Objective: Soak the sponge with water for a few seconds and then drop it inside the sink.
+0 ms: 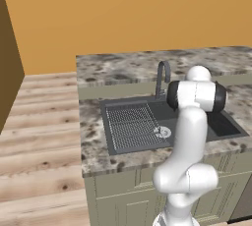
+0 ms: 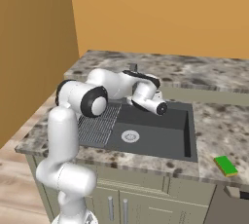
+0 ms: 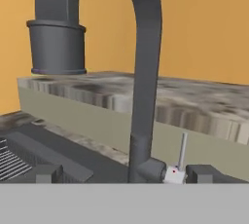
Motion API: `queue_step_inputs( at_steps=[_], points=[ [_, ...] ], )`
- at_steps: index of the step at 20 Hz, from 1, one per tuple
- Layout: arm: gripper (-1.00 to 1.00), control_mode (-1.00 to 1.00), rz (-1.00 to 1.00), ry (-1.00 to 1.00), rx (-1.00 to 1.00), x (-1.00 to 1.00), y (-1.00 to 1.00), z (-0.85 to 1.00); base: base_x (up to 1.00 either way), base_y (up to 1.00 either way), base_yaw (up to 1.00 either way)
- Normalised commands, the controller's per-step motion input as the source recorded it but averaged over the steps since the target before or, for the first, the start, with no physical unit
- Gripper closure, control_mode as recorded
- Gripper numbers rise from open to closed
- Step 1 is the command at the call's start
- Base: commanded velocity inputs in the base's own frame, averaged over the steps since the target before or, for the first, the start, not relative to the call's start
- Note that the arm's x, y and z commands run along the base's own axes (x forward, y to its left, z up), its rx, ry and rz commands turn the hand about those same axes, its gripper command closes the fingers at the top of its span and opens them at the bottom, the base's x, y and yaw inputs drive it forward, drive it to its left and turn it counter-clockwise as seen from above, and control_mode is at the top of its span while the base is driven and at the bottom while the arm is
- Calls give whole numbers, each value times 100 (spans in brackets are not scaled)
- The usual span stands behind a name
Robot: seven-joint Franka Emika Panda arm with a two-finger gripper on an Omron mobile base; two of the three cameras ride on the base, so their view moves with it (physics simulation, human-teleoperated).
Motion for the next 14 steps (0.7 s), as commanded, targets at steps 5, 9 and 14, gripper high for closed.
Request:
queue_step_inputs(
  at_steps=[5, 9, 14],
  points=[
    [-100, -100, 4, 0, 1, 13, 0, -17, 0, 0, 0],
    [-100, -100, 1, 0, 1, 12, -3, -19, 0, 0, 0],
    [-100, -100, 0, 0, 0, 16, -1, -7, 0, 0, 0]
  ],
)
